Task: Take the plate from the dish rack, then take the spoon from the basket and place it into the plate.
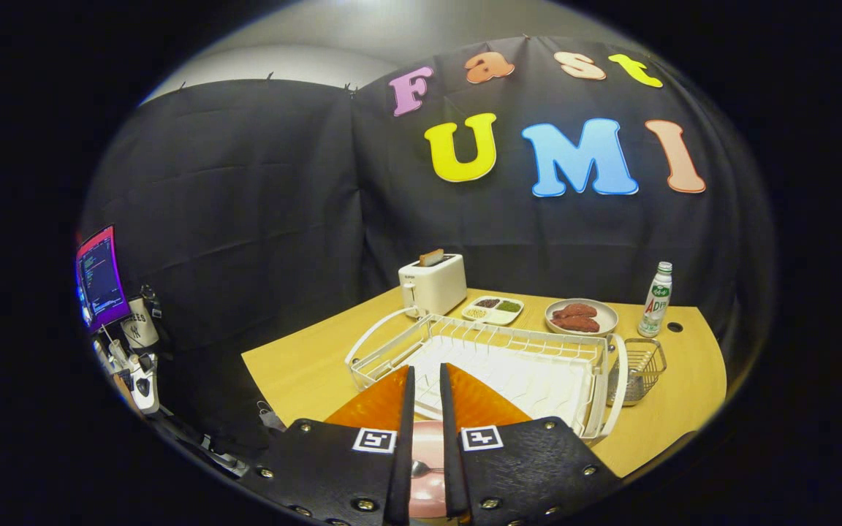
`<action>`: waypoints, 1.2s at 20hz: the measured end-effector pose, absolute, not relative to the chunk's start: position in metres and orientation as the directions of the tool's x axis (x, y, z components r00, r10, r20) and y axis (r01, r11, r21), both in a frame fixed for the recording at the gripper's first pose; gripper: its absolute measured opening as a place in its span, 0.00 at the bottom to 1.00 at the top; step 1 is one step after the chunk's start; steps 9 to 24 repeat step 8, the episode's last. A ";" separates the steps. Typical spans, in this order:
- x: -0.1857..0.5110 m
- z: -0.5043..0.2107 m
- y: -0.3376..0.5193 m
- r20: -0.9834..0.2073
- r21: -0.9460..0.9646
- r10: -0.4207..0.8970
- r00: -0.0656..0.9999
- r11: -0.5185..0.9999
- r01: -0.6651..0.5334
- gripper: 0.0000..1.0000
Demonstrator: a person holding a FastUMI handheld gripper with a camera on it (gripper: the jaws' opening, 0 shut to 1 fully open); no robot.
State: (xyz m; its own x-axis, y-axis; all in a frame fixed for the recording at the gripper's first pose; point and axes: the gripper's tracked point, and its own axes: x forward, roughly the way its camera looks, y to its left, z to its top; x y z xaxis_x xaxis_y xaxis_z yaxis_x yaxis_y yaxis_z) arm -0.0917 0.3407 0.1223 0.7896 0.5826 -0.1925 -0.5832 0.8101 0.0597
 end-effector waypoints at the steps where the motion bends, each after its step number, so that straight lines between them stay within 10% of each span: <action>1: -0.089 0.131 0.334 -0.175 0.058 0.570 0.803 0.820 -0.569 0.18; 24: -0.060 0.202 0.260 -0.014 -0.012 0.406 0.914 0.914 -0.407 0.18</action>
